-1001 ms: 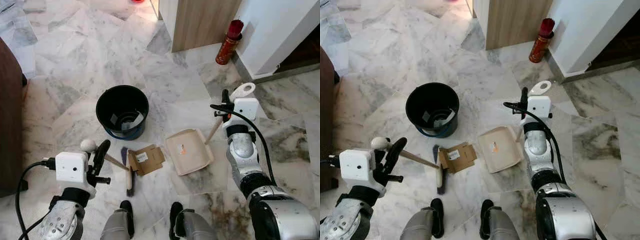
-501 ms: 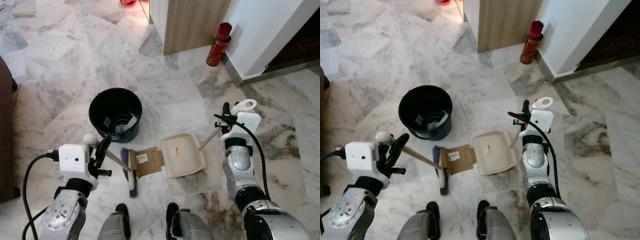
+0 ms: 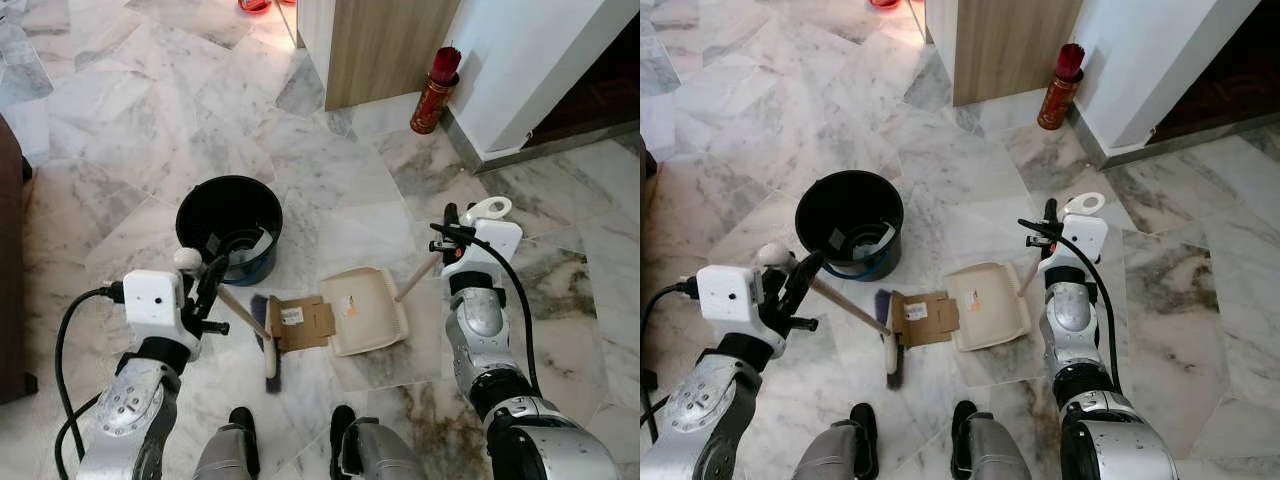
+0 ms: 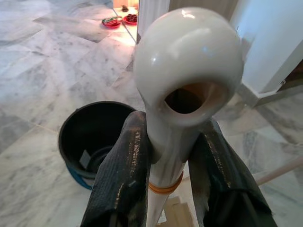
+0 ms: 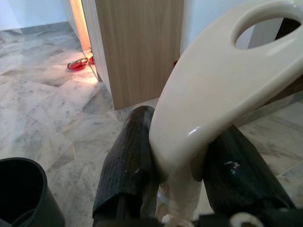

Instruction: Sweep floor

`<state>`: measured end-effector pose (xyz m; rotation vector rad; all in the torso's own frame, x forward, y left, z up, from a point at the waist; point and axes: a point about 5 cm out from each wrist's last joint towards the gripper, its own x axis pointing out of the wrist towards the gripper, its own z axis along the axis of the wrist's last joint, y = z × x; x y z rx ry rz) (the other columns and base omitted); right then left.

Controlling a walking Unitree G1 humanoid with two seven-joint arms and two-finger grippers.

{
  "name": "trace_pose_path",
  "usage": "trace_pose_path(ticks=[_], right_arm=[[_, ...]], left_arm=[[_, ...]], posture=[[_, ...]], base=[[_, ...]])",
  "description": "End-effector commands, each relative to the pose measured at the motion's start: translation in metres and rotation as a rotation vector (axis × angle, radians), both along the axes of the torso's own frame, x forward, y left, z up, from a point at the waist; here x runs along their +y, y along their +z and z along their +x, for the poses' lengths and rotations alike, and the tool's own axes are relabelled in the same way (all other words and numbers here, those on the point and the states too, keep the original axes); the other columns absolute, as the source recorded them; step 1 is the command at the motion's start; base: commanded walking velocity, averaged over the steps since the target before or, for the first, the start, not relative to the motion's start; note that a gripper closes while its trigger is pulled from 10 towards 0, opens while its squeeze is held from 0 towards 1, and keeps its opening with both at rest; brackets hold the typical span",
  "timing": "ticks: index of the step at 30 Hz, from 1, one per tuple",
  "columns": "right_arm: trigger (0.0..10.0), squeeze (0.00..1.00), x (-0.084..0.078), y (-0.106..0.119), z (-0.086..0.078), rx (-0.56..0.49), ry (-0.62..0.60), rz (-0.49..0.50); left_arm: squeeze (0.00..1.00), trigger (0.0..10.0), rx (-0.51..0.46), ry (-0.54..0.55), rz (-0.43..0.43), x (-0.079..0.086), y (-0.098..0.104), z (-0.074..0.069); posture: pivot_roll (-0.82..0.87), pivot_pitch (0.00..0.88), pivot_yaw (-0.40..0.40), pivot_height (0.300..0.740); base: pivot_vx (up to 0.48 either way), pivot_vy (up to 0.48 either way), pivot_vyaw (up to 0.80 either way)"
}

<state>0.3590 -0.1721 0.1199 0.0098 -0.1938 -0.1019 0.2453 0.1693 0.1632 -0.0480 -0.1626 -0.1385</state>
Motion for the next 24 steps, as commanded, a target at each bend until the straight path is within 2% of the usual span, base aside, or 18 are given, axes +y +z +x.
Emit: trace_pose_path(ticks=[1,11,24], right_arm=[[10.0,0.00,0.016,-0.044,-0.015,0.204,0.055,0.054],[10.0,0.00,0.020,-0.039,-0.011,0.200,0.067,0.073],[10.0,0.00,0.024,-0.032,-0.003,0.218,0.056,0.136]], left_arm=[[0.00,10.0,0.011,-0.051,-0.063,-0.007,-0.002,0.001],[0.00,10.0,0.000,-0.068,-0.097,-0.006,0.001,0.006],[0.00,10.0,-0.041,-0.080,-0.129,-0.003,0.010,0.019]], posture=[[0.19,0.378,-0.072,0.740],[0.20,0.367,-0.073,0.740],[0.21,0.284,-0.069,0.740]], base=[[0.000,0.000,0.00],[0.000,0.000,0.00],[0.000,0.000,0.00]])
